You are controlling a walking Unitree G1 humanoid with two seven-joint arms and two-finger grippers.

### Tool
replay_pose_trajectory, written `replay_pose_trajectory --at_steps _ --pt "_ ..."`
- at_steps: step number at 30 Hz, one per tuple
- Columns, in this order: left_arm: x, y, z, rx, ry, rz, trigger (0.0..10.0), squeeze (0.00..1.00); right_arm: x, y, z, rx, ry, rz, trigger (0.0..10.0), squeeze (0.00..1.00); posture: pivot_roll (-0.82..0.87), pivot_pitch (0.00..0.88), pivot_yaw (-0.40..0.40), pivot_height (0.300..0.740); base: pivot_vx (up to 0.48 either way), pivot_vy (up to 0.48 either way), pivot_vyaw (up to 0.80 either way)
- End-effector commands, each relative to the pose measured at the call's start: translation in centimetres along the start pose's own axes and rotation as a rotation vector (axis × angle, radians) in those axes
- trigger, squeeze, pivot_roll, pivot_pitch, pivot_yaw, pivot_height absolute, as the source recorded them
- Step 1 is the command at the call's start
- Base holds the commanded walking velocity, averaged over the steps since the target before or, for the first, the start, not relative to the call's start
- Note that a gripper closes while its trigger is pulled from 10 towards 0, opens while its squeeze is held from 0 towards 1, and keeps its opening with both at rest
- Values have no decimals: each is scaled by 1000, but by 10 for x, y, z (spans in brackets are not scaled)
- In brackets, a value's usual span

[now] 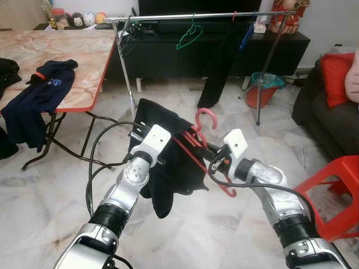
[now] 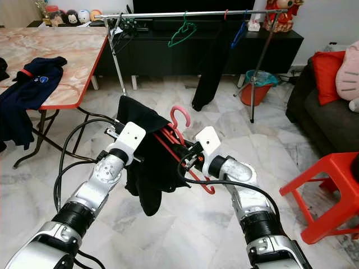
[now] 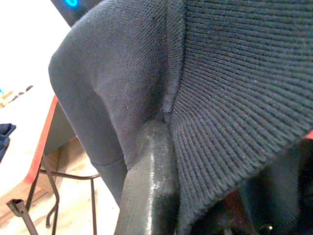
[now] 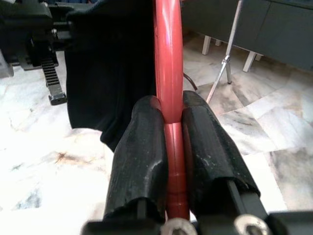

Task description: Hang hanger

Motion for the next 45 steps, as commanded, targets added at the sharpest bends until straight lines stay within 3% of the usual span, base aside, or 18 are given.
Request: replay_pose_trajectory --at_steps 1,11,19,21,25,35,36,37,38,41,42,43,44,45 --pt "-2 1 3 21 8 -6 0 0 2 5 1 14 14 -19 0 0 82 0 -67 740 0 0 0" --pt "-2 1 4 29 18 -4 0 0 16 -10 -4 22 29 59 0 0 80 0 -67 740 0 0 0" --pt "-3 -3 14 59 81 29 0 0 35 -39 -9 106 56 273 0 0 77 0 -65 740 0 0 0" --pt "-3 -3 14 59 81 29 0 0 35 -39 -9 106 56 273 0 0 77 0 -65 740 0 0 0" --pt "-2 -18 23 92 140 125 0 0 55 -68 -7 115 137 486 0 0 79 0 -67 740 0 0 0" --pt "12 -66 10 36 57 342 118 0 69 -69 8 87 281 541 0 0 72 0 -60 740 0 0 0" --pt "17 -76 5 35 29 382 2118 0 70 -69 8 94 278 549 0 0 73 0 -60 740 0 0 0" --pt "17 -76 5 35 29 382 2118 0 70 -69 8 94 278 549 0 0 73 0 -60 740 0 0 0" --pt "23 -85 3 38 16 417 10000 0 71 -68 4 111 248 550 0 0 72 0 -59 740 0 0 0" --pt "31 -98 0 87 7 450 10000 0 68 -63 -8 144 151 503 0 0 70 0 -56 740 0 0 0" --pt "34 -102 0 122 11 459 10000 0 67 -60 -12 148 109 479 784 0 69 0 -55 740 0 0 0" --pt "36 -104 -1 158 14 454 10000 0 66 -58 -16 156 66 457 3451 0 69 0 -55 740 0 0 0" --pt "40 -107 -1 192 17 442 10000 0 65 -55 -23 165 -4 422 9137 0 68 0 -53 740 0 0 0" --pt "42 -109 -1 190 18 439 10000 0 64 -53 -27 154 -55 395 10000 0 68 0 -53 740 0 0 0"
Point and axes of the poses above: a point about 5 cm out from each wrist's last joint towards the gripper, its own x axis pointing back from the gripper into the wrist, its own y axis along the axis of the wrist's last joint, z = x × y, the point moved 2 cm from there along -x, pointing out of the wrist towards the gripper, and after that the axes turned 15 degrees about -x, right-handed, at the moved point
